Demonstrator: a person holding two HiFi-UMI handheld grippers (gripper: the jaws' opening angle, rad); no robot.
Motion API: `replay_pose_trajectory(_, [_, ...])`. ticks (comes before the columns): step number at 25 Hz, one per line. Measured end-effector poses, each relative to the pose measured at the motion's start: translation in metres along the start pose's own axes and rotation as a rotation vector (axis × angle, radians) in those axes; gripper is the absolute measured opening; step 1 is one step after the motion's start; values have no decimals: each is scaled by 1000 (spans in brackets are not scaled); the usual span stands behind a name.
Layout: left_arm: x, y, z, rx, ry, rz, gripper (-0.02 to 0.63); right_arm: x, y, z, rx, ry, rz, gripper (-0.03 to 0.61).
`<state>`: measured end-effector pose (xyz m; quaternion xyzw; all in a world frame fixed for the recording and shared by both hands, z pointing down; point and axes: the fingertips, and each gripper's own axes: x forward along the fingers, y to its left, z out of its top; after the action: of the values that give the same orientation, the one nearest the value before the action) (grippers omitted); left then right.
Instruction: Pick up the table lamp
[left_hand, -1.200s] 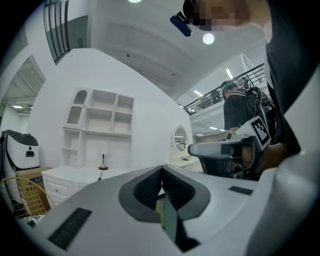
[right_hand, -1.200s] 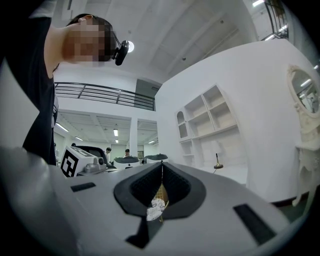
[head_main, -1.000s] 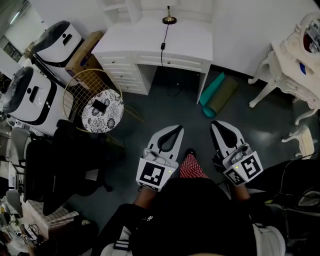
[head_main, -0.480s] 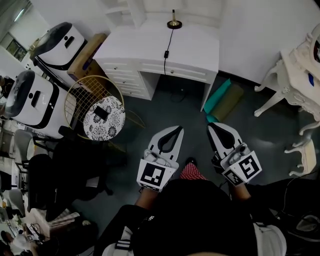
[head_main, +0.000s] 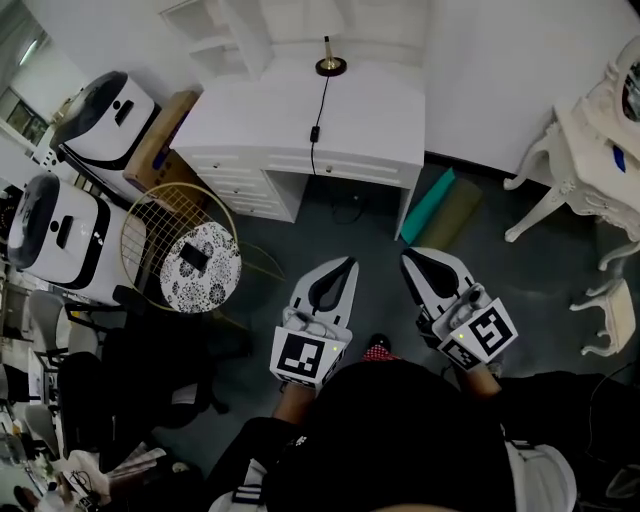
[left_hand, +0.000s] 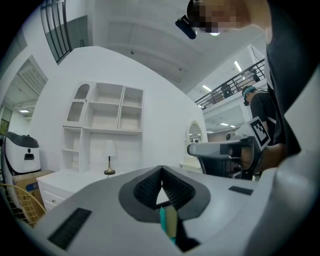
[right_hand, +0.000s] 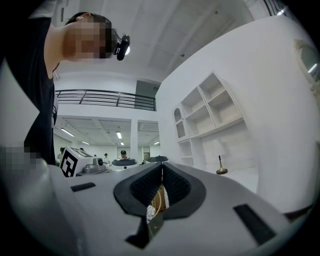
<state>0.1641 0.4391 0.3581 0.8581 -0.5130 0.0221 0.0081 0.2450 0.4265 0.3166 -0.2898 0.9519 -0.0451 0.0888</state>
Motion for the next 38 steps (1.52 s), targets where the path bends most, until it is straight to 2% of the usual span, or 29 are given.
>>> replay_pose_trajectory(8, [51, -3, 10, 38, -23, -34, 12, 1, -50, 2, 23, -12, -29, 15])
replay_pose_trajectory(21, [76, 11, 2, 21, 9, -24, 12, 17, -76, -4, 37, 6, -8, 15])
replay_pose_trajectory(27, [98, 30, 3, 10, -10, -57, 12, 32, -90, -7, 36, 4, -48, 15])
replay_pose_trajectory(32, [123, 44, 7, 31, -9, -107, 12, 49, -107, -5, 21, -12, -84, 15])
replay_pose_trajectory(38, [143, 72, 7, 30, -16, -130, 12, 78, -120, -10, 22, -14, -98, 15])
